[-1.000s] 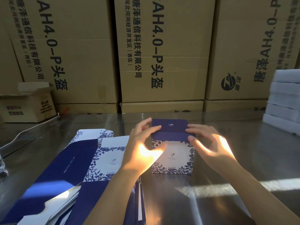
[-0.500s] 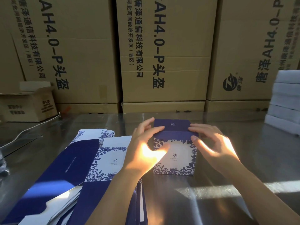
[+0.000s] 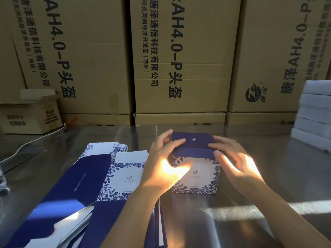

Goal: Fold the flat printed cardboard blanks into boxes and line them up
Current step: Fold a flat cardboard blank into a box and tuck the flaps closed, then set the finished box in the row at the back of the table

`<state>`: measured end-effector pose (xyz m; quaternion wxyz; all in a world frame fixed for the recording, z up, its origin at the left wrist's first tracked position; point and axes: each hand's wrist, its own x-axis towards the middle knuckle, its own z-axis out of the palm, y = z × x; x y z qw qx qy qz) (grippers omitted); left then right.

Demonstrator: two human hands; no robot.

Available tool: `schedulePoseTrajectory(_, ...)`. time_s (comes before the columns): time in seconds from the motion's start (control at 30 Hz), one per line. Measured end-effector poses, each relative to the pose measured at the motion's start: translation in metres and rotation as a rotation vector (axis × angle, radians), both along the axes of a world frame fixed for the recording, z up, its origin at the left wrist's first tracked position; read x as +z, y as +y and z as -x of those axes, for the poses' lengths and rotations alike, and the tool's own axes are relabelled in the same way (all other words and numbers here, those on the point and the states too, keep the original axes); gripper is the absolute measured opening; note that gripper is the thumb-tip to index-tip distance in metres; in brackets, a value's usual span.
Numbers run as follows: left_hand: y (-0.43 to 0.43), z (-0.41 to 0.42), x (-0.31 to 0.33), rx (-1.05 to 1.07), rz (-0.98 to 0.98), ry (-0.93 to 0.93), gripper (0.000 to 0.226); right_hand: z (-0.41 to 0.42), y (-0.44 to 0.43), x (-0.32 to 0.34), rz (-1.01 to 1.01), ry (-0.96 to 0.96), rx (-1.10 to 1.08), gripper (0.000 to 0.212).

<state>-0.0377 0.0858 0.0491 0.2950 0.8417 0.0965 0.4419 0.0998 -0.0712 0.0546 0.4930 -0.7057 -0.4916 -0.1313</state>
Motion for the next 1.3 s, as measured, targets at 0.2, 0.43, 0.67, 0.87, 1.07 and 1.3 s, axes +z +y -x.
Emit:
schedulePoseTrajectory(0.2, 0.004, 0.000, -0.002, 0.013, 0.068, 0.070, 0.030, -0.002, 0.010, -0.007, -0.151, 0.135, 0.086, 0.022)
schedulePoseTrajectory(0.43, 0.025, -0.030, 0.027, 0.176, 0.167, 0.267, 0.022, -0.026, 0.037, 0.006, -0.009, 0.267, 0.044, 0.026)
schedulePoseTrajectory(0.67, 0.086, -0.064, 0.039, 0.248, 0.029, 0.323, 0.021, -0.054, 0.105, 0.015, 0.121, 0.236, 0.010, 0.043)
schedulePoseTrajectory(0.87, 0.176, -0.088, 0.078, 0.363, 0.109, 0.067, 0.024, -0.080, 0.212, 0.053, 0.021, 0.124, -0.018, 0.038)
schedulePoseTrajectory(1.07, 0.270, -0.107, 0.068, 0.478, 0.082, 0.202, 0.029, -0.099, 0.318, 0.037, 0.071, 0.096, -0.012, 0.042)
schedulePoseTrajectory(1.3, 0.322, -0.108, 0.006, 0.471, 0.315, -0.008, 0.028, -0.086, 0.363, -0.003, 0.095, 0.047, -0.043, 0.047)
